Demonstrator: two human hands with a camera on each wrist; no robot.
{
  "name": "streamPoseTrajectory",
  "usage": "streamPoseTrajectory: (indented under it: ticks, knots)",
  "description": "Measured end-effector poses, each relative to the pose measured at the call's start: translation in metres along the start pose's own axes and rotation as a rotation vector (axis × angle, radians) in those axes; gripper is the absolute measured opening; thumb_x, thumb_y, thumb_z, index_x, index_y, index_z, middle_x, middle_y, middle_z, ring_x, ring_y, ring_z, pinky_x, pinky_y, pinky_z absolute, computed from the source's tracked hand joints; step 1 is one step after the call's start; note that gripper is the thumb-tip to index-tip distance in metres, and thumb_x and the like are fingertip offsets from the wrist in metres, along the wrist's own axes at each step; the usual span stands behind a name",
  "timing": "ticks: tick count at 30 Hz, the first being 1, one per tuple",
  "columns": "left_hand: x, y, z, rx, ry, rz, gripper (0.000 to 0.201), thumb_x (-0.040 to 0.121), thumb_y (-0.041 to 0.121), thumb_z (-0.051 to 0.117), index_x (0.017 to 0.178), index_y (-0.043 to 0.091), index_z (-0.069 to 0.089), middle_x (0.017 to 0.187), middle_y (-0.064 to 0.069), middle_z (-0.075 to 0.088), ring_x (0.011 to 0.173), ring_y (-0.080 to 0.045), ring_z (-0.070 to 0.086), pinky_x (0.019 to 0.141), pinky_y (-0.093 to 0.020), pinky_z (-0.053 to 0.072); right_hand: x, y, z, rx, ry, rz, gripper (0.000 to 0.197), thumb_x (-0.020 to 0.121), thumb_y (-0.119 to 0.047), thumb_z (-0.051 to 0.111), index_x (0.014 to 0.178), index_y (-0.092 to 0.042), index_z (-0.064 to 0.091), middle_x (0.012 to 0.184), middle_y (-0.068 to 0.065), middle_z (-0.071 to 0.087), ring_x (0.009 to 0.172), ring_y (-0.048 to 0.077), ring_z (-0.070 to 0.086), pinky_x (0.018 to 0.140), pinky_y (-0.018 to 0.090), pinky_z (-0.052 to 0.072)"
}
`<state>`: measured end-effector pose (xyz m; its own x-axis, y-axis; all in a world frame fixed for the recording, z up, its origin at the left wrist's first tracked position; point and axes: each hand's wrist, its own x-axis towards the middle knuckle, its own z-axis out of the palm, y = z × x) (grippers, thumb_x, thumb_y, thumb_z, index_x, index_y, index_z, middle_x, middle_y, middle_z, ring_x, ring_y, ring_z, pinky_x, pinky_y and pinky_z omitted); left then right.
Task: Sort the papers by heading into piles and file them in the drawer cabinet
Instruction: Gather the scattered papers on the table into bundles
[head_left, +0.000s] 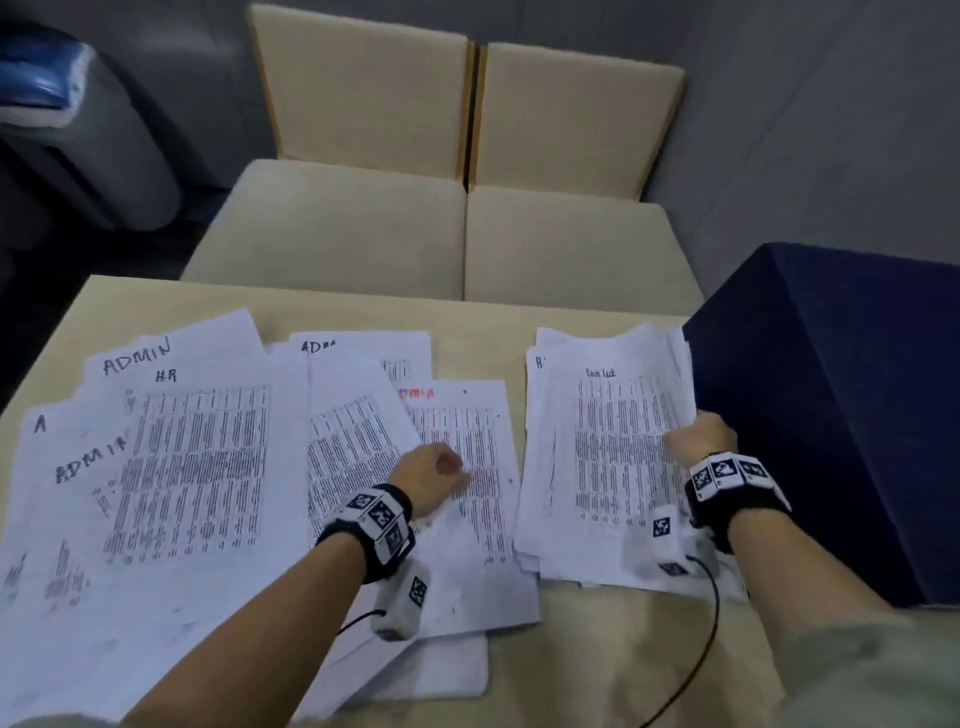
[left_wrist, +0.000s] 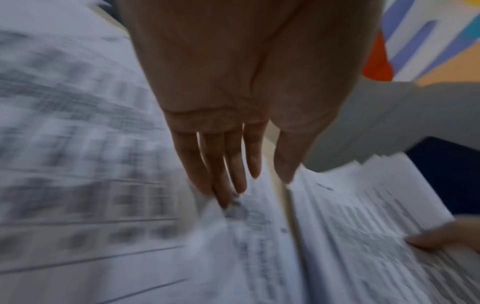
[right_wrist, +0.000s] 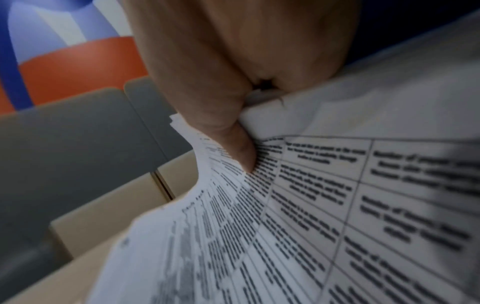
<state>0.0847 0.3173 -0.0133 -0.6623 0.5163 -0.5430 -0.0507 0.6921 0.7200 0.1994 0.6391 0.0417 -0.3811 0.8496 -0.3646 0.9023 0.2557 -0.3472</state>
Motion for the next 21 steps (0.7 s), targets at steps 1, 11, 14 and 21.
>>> streamPoseTrajectory:
  ticks: [1,11,14,21]
  knots:
    - [-0.004,-0.012,-0.006,-0.007,0.086,-0.023,0.022,0.09,0.03,0.068,0.106,0.015,0.064,0.103,0.002,0.067,0.094,-0.018,0.064,0.088,-0.036,0.055,0.001,0.001,0.003,-0.02,0.013,0.008,0.029,0.09,0.001,0.053,0.118,0.0,0.063,0.103,0.02,0.066,0.084,0.033,0.06,0.074,0.036,0.055]
    - [-0.053,-0.086,-0.072,-0.051,0.696,-0.26,0.008,0.091,0.015,0.065,0.095,0.009,0.062,0.088,-0.003,0.062,0.08,-0.02,0.055,0.071,-0.028,0.041,-0.09,-0.072,0.09,0.072,-0.067,-0.598,0.042,0.092,-0.017,0.062,0.131,-0.01,0.049,0.134,0.011,0.049,0.12,0.028,0.052,0.102,0.041,0.045]
    - [-0.065,-0.1,-0.088,-0.061,0.729,-0.327,0.009,0.092,0.017,0.064,0.094,0.01,0.06,0.089,-0.005,0.062,0.083,-0.023,0.057,0.073,-0.03,0.042,-0.119,-0.091,0.137,0.082,-0.424,-0.383,0.064,0.093,-0.027,0.062,0.146,-0.006,0.033,0.151,0.016,0.033,0.135,0.033,0.041,0.11,0.04,0.038]
    - [-0.097,-0.155,-0.145,-0.001,0.864,-0.545,0.033,0.083,0.03,0.069,0.106,0.01,0.058,0.118,-0.017,0.056,0.106,-0.035,0.056,0.092,-0.047,0.051,-0.121,-0.112,0.159,-0.063,-0.321,-0.022,0.06,0.083,-0.03,0.068,0.128,0.003,0.047,0.134,0.021,0.052,0.119,0.037,0.054,0.1,0.04,0.047]
